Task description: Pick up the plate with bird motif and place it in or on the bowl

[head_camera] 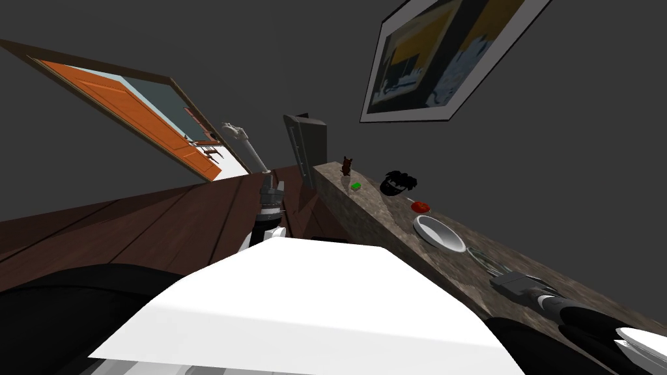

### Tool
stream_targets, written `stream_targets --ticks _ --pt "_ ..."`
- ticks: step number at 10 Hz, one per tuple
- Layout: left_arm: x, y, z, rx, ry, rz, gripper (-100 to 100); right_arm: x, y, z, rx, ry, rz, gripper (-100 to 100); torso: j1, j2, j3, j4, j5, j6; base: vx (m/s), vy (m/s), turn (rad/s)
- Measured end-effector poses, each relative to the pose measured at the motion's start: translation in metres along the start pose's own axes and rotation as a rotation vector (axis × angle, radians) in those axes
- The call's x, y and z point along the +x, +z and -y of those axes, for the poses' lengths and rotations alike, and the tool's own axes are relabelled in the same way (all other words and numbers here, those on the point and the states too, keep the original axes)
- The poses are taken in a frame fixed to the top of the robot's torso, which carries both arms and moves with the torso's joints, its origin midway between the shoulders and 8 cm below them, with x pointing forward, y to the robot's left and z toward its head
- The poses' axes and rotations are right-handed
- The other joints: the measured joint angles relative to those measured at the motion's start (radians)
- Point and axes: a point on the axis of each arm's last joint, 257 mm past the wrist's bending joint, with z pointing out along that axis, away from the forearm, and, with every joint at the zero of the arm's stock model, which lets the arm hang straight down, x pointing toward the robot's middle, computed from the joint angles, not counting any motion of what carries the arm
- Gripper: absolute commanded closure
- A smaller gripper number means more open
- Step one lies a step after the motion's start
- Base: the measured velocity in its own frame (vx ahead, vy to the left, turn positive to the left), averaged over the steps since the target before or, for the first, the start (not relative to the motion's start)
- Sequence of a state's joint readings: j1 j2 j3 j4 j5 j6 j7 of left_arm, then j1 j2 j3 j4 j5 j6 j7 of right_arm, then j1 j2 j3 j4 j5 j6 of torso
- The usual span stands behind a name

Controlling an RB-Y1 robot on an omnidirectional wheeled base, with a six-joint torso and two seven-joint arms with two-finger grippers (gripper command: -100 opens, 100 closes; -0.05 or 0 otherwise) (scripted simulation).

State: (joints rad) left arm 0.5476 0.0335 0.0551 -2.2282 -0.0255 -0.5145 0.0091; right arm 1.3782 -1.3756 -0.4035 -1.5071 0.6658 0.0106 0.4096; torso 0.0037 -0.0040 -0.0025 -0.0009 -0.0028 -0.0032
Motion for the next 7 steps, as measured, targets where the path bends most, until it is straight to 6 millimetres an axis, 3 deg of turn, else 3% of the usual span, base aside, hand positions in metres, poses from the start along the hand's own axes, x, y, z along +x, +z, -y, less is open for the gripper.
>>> stream_targets --ticks 7 --pt "0.0000 0.0000 0.0000 0.000 0.000 0.000 0 -0.0007 0.0001 -0.0004 0.000 0.001 0.001 100 0.000 -0.001 0.000 0.000 0.001 -0.001 -0.008 -0.001 -0.004"
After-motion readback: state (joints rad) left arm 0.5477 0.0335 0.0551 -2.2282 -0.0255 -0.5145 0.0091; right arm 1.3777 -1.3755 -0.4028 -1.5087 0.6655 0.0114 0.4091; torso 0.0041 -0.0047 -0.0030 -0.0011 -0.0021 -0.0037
